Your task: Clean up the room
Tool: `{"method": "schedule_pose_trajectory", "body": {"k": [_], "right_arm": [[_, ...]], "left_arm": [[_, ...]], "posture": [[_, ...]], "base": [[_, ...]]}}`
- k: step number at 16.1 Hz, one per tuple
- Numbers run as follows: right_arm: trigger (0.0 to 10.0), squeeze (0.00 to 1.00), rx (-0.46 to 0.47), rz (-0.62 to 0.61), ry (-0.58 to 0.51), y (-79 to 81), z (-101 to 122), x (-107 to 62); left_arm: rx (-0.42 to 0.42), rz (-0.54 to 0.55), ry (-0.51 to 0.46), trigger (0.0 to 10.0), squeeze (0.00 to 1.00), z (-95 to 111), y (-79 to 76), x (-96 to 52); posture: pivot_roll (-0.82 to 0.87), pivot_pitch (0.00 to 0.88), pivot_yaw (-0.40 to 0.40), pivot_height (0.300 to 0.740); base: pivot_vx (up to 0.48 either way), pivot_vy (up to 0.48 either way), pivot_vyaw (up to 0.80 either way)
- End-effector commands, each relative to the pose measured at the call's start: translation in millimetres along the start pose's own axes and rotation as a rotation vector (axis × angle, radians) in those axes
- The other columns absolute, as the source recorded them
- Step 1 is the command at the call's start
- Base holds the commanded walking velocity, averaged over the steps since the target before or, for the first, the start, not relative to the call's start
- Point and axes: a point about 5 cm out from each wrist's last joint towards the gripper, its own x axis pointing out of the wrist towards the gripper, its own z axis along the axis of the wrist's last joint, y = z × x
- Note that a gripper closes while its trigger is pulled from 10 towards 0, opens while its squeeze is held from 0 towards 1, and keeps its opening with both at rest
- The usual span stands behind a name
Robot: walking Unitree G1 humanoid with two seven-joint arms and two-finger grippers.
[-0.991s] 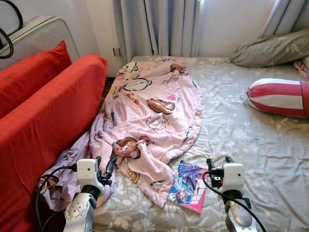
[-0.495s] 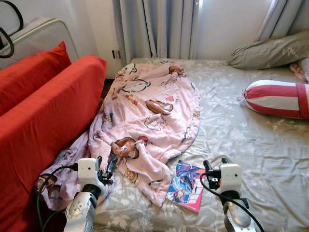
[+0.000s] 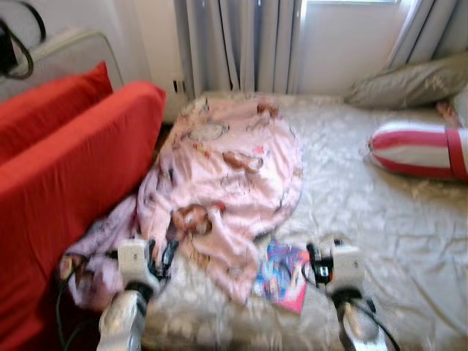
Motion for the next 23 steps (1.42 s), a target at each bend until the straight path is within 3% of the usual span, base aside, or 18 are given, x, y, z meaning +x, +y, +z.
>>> {"method": "schedule_pose_trajectory", "body": {"k": [1, 10, 14, 23], "right_arm": [[10.0, 0.0, 0.008, 0.007, 0.007, 0.7, -0.5, 0.0], [10.0, 0.0, 0.013, -0.003, 0.036, 0.7, -1.7, 2.5], [10.0, 0.0, 0.017, 0.013, 0.019, 2.5, 0.3, 2.8], [10.0, 0.0, 0.02, 0.013, 0.032, 3.8, -2.3, 1.8]], "left_arm": [[0.007, -0.008, 0.009, 10.0, 0.0, 1.2, 1.4, 0.3], [0.006, -0.031, 0.008, 10.0, 0.0, 7.8, -3.3, 7.4], [0.003, -0.035, 0.012, 10.0, 0.0, 8.0, -4.8, 7.5], [-0.002, -0.047, 0.018, 10.0, 0.0, 8.6, -8.4, 9.1]], "posture": [[-0.08, 0.02, 0.016, 0.66], [-0.07, 0.071, 0.027, 0.66], [-0.07, 0.081, 0.029, 0.627], [-0.07, 0.087, 0.03, 0.627]], "base": [[0.0, 0.0, 0.0], [0.0, 0.0, 0.0], [0.0, 0.0, 0.0], [0.0, 0.0, 0.0]]}}
